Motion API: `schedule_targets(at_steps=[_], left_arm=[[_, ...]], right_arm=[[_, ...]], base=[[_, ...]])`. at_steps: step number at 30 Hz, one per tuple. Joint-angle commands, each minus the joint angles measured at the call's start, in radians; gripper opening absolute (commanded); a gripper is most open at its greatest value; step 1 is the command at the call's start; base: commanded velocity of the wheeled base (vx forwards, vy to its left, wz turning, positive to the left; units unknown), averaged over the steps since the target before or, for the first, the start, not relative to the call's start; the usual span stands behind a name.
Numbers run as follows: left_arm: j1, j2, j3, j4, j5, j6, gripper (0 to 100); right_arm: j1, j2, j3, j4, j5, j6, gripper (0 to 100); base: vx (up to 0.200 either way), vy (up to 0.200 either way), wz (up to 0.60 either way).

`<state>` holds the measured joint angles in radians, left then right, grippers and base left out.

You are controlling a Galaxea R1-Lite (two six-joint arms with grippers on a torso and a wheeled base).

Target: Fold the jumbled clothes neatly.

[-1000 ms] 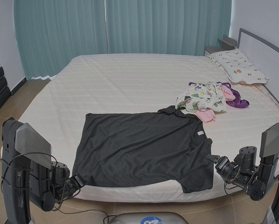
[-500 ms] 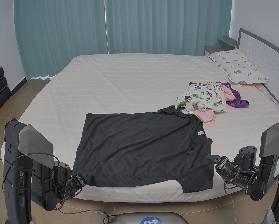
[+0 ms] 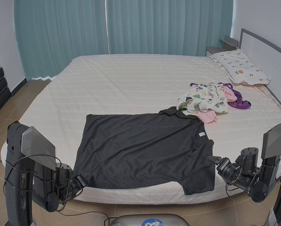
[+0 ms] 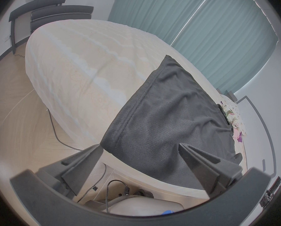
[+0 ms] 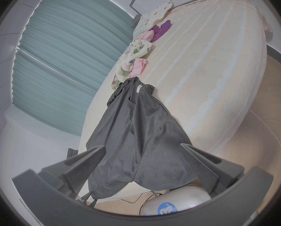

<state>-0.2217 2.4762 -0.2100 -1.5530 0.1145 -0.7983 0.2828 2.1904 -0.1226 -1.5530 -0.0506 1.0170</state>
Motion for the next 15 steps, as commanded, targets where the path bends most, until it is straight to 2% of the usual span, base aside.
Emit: schedule_targets(at_steps=[1,15], left_arm=[[-0.001,-0.002,0.006,-0.018,0.002,-0.001,0],[0.001,-0.135,0.047,-0.018,0.056,-0.050,0]], right_arm=[[0.001,0.003,0.001,-0.015,0.000,0.000,100],[0.007,0.003,0.003,-0.015,-0.009,-0.011,100]], base=[[0.000,0.000,0.00],[0.000,0.000,0.00]])
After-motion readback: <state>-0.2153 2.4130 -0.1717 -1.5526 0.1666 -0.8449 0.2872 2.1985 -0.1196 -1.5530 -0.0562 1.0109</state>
